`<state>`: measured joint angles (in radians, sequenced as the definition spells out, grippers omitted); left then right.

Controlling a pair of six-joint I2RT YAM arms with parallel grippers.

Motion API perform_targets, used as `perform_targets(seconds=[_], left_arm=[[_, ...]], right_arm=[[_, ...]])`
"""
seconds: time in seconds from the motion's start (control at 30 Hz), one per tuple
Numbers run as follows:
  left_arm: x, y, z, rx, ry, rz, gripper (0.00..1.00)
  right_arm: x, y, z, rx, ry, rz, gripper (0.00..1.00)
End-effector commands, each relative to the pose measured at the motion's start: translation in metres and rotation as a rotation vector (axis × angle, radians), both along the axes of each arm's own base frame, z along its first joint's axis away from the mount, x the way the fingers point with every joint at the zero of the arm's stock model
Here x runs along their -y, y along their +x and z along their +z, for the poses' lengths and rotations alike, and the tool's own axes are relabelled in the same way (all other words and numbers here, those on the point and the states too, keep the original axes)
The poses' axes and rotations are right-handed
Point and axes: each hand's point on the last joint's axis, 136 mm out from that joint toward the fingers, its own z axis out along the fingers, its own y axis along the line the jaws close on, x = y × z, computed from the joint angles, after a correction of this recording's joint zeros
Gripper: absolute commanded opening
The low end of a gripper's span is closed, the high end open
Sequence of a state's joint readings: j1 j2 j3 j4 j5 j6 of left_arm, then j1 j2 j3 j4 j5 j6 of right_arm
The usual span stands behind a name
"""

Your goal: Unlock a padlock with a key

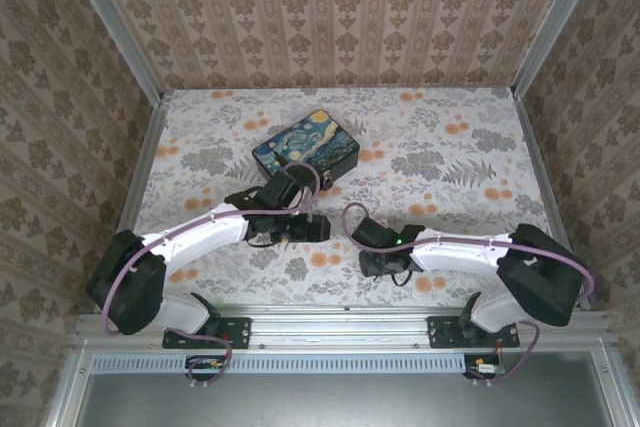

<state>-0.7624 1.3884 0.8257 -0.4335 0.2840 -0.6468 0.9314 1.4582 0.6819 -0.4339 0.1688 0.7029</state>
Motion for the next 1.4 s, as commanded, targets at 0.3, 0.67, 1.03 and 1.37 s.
perform_targets(seconds=[0.3, 0.67, 1.03, 1.37], left_arm=[[-0.021, 0.004, 0.012, 0.042, 0.012, 0.028, 0.92], [-0.023, 0.004, 0.015, 0.05, 0.008, 0.036, 0.92], [-0.024, 0.005, 0.016, 0.05, 0.011, 0.046, 0.92], [-0.024, 0.006, 0.016, 0.051, 0.013, 0.05, 0.92]], right_arm=[[0.005, -0.018, -0.02, -0.049, -0.163, 0.036, 0.37], [0.02, -0.025, -0.017, -0.047, -0.155, -0.003, 0.37], [0.025, -0.027, -0.007, -0.043, -0.132, -0.01, 0.32], [0.025, -0.029, -0.02, -0.071, -0.144, -0.006, 0.22]])
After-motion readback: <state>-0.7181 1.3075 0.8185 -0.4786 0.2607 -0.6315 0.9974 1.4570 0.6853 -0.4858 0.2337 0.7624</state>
